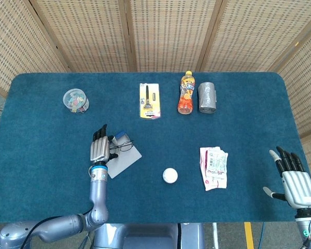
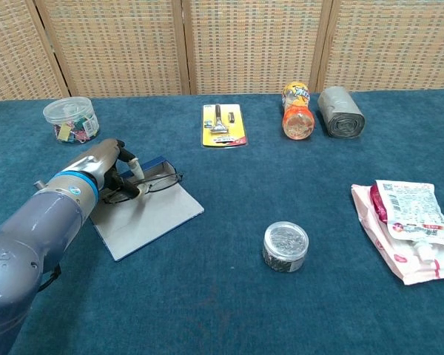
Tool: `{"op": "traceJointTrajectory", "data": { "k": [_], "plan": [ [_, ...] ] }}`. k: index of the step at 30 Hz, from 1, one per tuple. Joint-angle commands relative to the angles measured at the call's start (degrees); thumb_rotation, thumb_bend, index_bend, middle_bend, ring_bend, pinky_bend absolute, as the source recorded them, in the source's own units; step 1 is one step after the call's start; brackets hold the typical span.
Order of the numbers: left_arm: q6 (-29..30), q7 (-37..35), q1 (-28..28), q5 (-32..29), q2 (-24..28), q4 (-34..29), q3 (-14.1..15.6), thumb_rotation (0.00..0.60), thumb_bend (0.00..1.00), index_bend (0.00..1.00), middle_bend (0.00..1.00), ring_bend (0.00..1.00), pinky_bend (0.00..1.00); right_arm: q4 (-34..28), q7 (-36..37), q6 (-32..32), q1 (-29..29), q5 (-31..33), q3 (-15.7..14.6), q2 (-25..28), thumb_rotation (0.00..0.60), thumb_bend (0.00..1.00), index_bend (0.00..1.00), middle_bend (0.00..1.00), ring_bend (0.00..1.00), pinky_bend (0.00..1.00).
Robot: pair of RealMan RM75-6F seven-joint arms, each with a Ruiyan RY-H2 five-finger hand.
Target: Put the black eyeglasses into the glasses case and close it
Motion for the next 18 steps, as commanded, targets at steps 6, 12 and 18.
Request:
{"op": "traceJointTrajectory", "data": {
  "k": [6, 12, 18],
  "plan": [
    [0.25, -0.34, 0.33, 0.03, 0.61, -0.42, -0.18, 0.6, 0.63, 0.3, 0.0, 0.0, 0.0, -0.1, 0.06, -0.11, 0.04, 0.1, -0.01, 0.07, 0.6, 0.0, 0.0, 0.0, 0.0, 0.0],
    [0.25, -1.49, 1.18, 1.24, 1.88, -2.29, 0.43, 0.6, 0.55, 0.0, 0.0, 0.0, 0.0, -0.13, 0.16, -0.13, 0.06, 0.09, -0.01, 0.11, 0.6, 0.0, 0.0, 0.0, 0.0, 0.0],
    [-0.23, 1.55, 1.81, -1.73, 4.52, -6.29, 0.4, 0.6, 0.4, 0.0, 0.0, 0.0, 0.0, -0.18, 0.13, -0.06, 0.05, 0.05, -0.01, 0.16, 0.6, 0.0, 0.0, 0.0, 0.0, 0.0]
  ]
}}
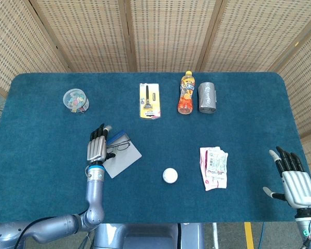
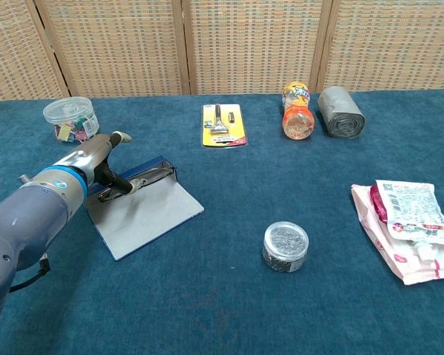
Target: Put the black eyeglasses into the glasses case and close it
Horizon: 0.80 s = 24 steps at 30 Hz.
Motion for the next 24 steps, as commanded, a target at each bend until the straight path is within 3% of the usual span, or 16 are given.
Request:
{"op": "traceJointTrajectory", "data": {
  "k": [1, 7, 12, 15, 24],
  "plan": [
    [-0.1, 1.81, 0.19, -1.69, 1.16, -1.45, -0.07, 0.6, 0.39, 0.0, 0.0, 0.0, 0.0, 0.01, 0.0, 0.0, -0.02, 0.02, -0.02, -0.01, 0.6, 0.0, 0.0, 0.0, 0.0, 0.0],
    [-0.38, 2.56, 0.01, -2.88, 2.29, -2.6, -0.26, 0.6, 0.33, 0.0, 0.0, 0.0, 0.0, -0.06, -0.09, -0.05, 0.01, 0.12, 0.01, -0.02, 0.6, 0.0, 0.0, 0.0, 0.0, 0.0],
    [-0.8, 2.25, 0.24, -2.32, 3.88, -3.62, 0.57, 0.6, 0.2, 0.0, 0.0, 0.0, 0.0, -0.24, -0.14, -0.22, 0.02, 0.38, 0.04, 0.03, 0.6, 0.0, 0.0, 0.0, 0.0, 0.0],
    [-0.8, 1.37, 0.61, -1.16, 4.93, -4.94, 1.24, 0.6, 0.18, 0.0, 0.0, 0.0, 0.0, -0.31, -0.09, -0.26, 0.02, 0.41, 0.03, 0.08, 0.6, 0.0, 0.0, 0.0, 0.0, 0.0],
    [2.82, -1.08, 3.43, 8.85, 8.33, -12.73, 8.0, 0.6, 0.18, 0.0, 0.0, 0.0, 0.0, -0.44, 0.06, -0.34, 0.01, 0.42, -0.05, 0.19, 0.6, 0.0, 0.0, 0.0, 0.0, 0.0]
  ]
}}
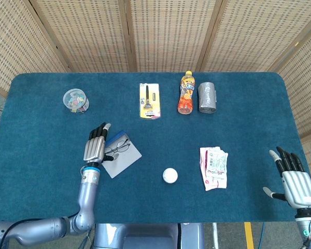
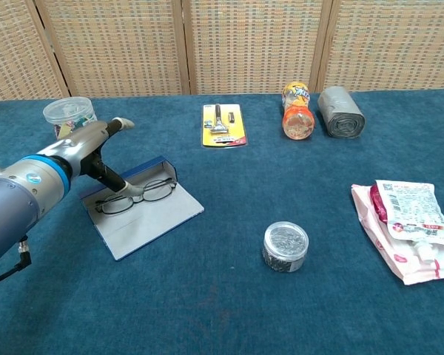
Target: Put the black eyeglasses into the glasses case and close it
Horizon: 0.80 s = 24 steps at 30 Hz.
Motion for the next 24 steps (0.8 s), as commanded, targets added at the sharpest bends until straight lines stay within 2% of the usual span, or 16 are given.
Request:
{"op": "traceJointTrajectory", "data": {
  "k": [1, 3, 8, 17, 24],
  "plan": [
    [2.23, -0.64, 1.74, 4.52, 1.43, -3.02, 4.15, 0.6, 0.18, 0.0, 0.0, 0.0, 0.0, -0.04, 0.07, 0.0, -0.03, 0.05, 0.0, 0.01, 0.6, 0.0, 0.0, 0.0, 0.0, 0.0],
    [3.27, -1.02, 2.57, 6.52, 1.61, -3.34, 5.87, 0.6, 0.18, 0.0, 0.0, 0.0, 0.0, -0.08, 0.13, -0.04, -0.08, 0.05, -0.08, 0.05, 0.6, 0.0, 0.0, 0.0, 0.0, 0.0],
    [4.45, -2.09, 3.67, 8.71, 0.97, -0.54, 7.37, 0.6, 0.19, 0.0, 0.0, 0.0, 0.0, -0.13, 0.29, 0.02, -0.05, 0.01, -0.02, 0.06, 0.6, 0.0, 0.0, 0.0, 0.0, 0.0],
    [0.84, -5.7, 3.62, 7.24, -0.75, 7.26, 4.89, 0.6, 0.2, 0.0, 0.0, 0.0, 0.0, -0.11, 0.48, -0.14, -0.05, 0.01, -0.12, 0.05, 0.6, 0.0, 0.0, 0.0, 0.0, 0.0],
    [-1.36, -6.42, 3.74, 5.92, -1.22, 9.51, 4.33, 0.6, 0.21, 0.0, 0.0, 0.0, 0.0, -0.12, 0.61, -0.24, -0.06, 0.1, -0.16, 0.11, 0.6, 0.0, 0.0, 0.0, 0.0, 0.0]
  ]
}}
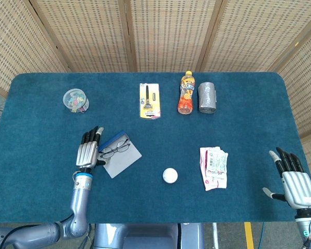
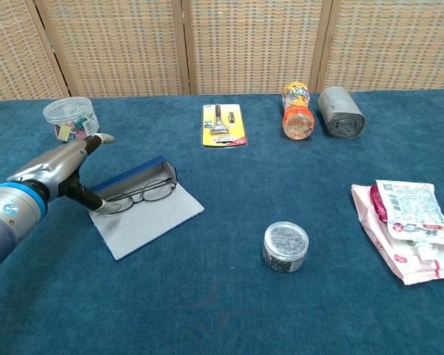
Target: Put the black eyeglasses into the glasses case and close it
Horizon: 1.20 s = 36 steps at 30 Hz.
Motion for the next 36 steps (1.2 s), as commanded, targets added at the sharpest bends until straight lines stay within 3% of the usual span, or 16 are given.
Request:
{"op": "traceJointTrajectory", "data": {
  "k": [1, 9, 20, 31, 36],
  "plan": [
    [-0.61, -0.27, 0.18, -0.49, 0.01, 0.46, -0.19, 0.6, 0.21, 0.0, 0.0, 0.0, 0.0, -0.01, 0.09, -0.03, 0.0, 0.01, -0.01, 0.01, 0.6, 0.0, 0.0, 0.0, 0.0, 0.0],
    [-1.38, -1.58, 1.32, -1.12, 1.29, 1.9, -0.6, 0.6, 0.21, 0.0, 0.0, 0.0, 0.0, 0.01, 0.24, -0.1, -0.03, -0.03, -0.11, 0.07, 0.6, 0.0, 0.0, 0.0, 0.0, 0.0],
    [-5.68, -4.69, 1.88, -4.05, 4.84, 6.67, -3.38, 0.6, 0.21, 0.0, 0.0, 0.0, 0.0, -0.1, -0.07, -0.15, -0.1, 0.17, -0.15, 0.05, 0.6, 0.0, 0.0, 0.0, 0.0, 0.0],
    [-13.54, -7.18, -3.38, -3.34, 7.49, 15.85, -7.27, 0.6, 0.22, 0.0, 0.0, 0.0, 0.0, -0.4, -0.08, -0.51, -0.11, 0.7, -0.1, 0.09, 0.6, 0.0, 0.0, 0.0, 0.0, 0.0],
    [-14.32, -9.08, -1.67, -1.23, 11.83, 10.84, -5.63, 0.6, 0.22, 0.0, 0.0, 0.0, 0.0, -0.6, -0.14, -0.66, -0.06, 0.78, -0.11, 0.17, 0.6, 0.0, 0.0, 0.0, 0.0, 0.0]
  ]
}}
